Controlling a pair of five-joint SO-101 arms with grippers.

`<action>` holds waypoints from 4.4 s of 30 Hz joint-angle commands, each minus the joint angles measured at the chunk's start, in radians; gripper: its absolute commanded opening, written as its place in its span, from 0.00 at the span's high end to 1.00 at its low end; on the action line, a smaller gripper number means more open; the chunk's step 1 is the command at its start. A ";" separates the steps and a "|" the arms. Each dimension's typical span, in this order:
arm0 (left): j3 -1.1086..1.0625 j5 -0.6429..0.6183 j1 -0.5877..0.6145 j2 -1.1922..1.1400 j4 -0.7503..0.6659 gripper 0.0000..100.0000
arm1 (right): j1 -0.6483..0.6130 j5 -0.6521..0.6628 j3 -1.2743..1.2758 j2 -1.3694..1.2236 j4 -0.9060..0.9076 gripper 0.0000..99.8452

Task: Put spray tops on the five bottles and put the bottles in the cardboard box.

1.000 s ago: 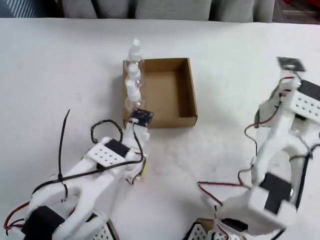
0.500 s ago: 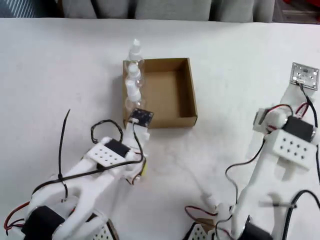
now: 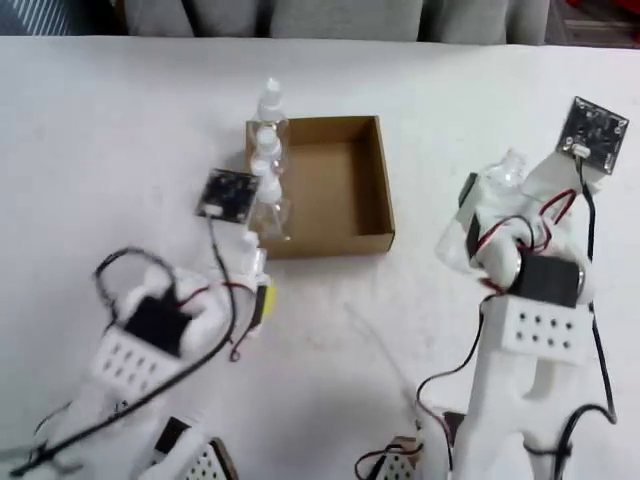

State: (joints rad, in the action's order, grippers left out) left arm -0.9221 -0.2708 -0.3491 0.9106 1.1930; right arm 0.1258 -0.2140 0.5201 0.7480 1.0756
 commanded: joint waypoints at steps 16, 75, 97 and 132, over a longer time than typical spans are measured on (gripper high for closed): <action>0.715 0.146 0.166 0.160 0.046 0.98 | -0.521 0.249 0.562 0.667 -0.487 0.97; 0.272 0.146 -0.214 0.059 -0.651 0.98 | -0.702 0.249 1.062 1.052 -0.714 0.97; -0.193 0.150 -0.219 0.320 -0.867 0.98 | -0.696 0.249 1.062 1.052 -0.711 0.97; -0.129 0.117 -0.219 0.677 -0.387 0.76 | -0.515 0.241 0.996 1.044 -0.685 0.98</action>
State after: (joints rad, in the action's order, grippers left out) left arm -1.1185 -0.1204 -0.5593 1.5474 0.7142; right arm -0.4373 0.0238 1.5896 1.7883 0.3882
